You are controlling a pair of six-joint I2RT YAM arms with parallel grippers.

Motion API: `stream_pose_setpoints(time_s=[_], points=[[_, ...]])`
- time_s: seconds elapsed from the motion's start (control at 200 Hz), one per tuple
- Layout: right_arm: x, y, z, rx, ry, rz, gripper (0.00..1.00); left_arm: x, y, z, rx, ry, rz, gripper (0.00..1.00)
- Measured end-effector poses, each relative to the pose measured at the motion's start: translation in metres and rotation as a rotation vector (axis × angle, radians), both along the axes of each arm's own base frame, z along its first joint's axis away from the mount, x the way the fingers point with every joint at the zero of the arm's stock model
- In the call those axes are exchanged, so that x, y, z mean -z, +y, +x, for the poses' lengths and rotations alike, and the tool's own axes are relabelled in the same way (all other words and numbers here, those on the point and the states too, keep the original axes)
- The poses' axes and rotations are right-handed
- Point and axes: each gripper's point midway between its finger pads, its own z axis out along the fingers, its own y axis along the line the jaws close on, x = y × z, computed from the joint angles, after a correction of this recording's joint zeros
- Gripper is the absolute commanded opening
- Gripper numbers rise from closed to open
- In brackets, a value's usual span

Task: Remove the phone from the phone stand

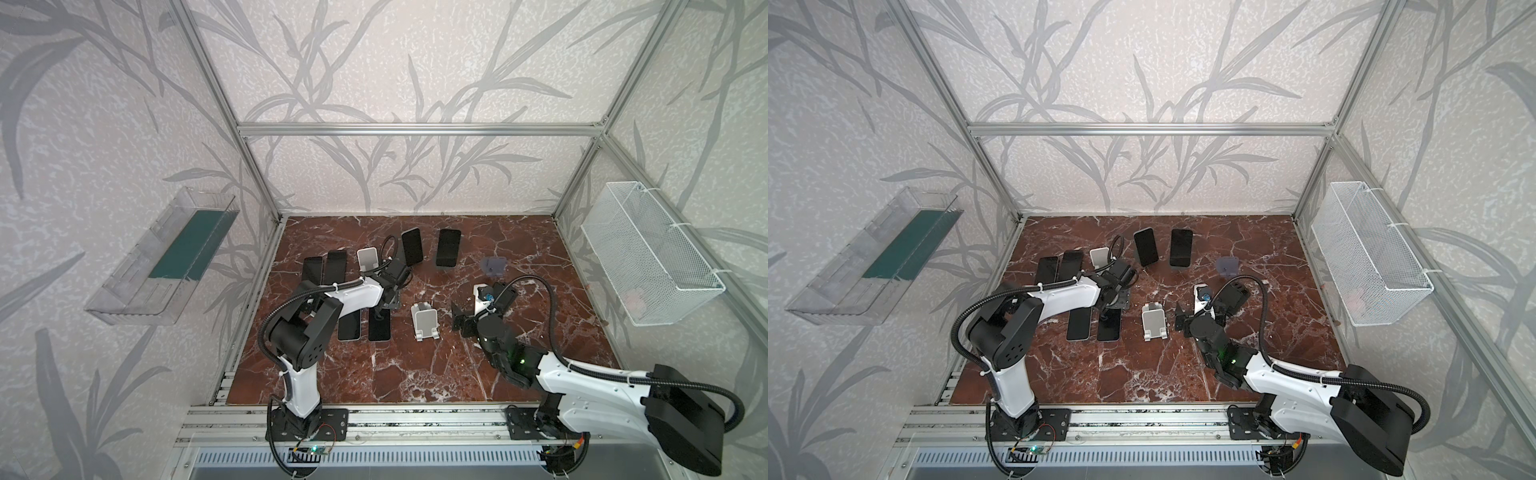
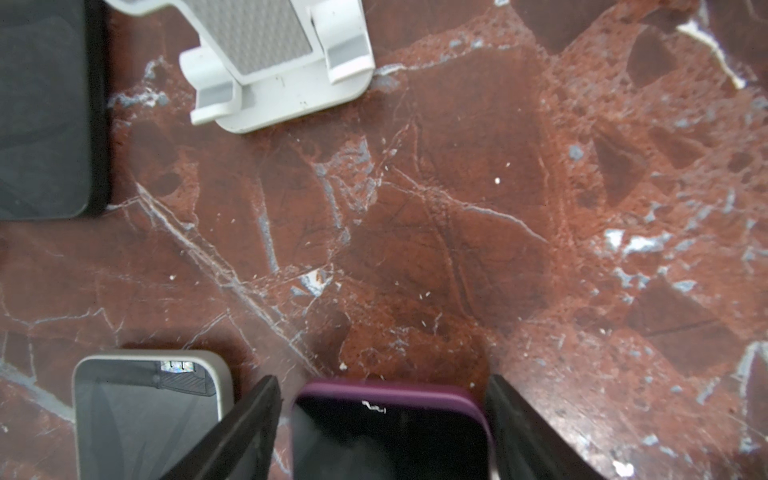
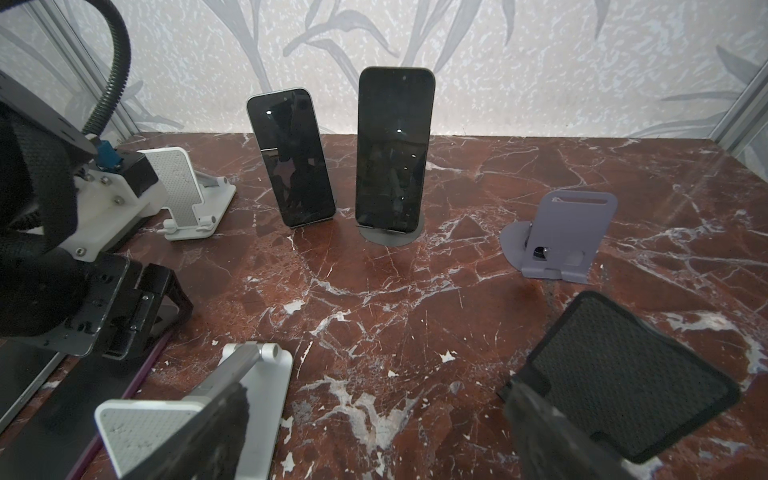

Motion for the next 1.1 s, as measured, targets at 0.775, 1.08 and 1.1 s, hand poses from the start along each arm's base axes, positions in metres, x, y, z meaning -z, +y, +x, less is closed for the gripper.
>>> stream_pose_setpoints(time_s=[0.775,1.08,1.1], points=[[-0.01,0.074,0.012,-0.22,0.151,0.007,0.99,-0.303,0.024,0.012,0.002,-0.812,-0.293,0.99],[0.021,0.131,0.005,-0.273,0.32,-0.022,0.99,-0.263,0.059,0.009,-0.131,-0.782,-0.333,0.99],[0.027,0.13,0.003,-0.263,0.334,-0.036,0.99,-0.265,0.059,0.007,-0.131,-0.789,-0.344,0.99]])
